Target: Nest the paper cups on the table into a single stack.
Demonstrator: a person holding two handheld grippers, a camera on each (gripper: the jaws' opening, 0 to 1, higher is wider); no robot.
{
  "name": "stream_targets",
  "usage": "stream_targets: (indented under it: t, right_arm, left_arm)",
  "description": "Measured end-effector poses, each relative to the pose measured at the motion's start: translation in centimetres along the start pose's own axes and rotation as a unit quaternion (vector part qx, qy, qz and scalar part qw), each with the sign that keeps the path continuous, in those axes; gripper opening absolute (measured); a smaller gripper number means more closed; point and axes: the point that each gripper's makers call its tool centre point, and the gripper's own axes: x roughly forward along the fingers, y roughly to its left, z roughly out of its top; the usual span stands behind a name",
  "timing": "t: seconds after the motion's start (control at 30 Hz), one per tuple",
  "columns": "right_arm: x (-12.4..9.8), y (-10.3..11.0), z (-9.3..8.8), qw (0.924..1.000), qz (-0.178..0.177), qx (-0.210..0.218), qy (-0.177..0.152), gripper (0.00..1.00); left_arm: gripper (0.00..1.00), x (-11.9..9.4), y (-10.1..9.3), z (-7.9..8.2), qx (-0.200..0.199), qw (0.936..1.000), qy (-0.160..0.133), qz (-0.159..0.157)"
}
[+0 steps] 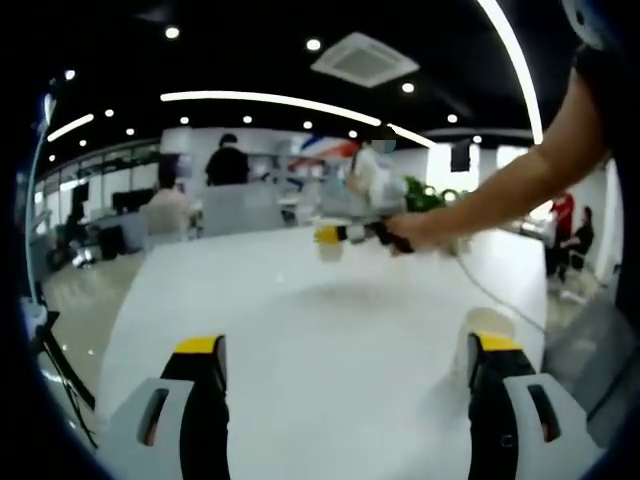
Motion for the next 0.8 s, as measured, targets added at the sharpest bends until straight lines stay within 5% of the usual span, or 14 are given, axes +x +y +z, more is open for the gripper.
stream_targets:
  t: [0.5,0.8]
  right_arm:
    - [-0.8,0.1,5.1,1.0000,-0.004,0.000,0.008,0.43]
    - [-1.1,-0.1,7.3,0.9999,-0.009,0.007,0.008,0.43]
  left_arm:
    - [0.98,-0.2,-0.2,2.3,0.011,0.9999,-0.012,0.006]
    - [0.98,0.0,1.0,2.1,-0.010,0.9997,0.018,0.017]
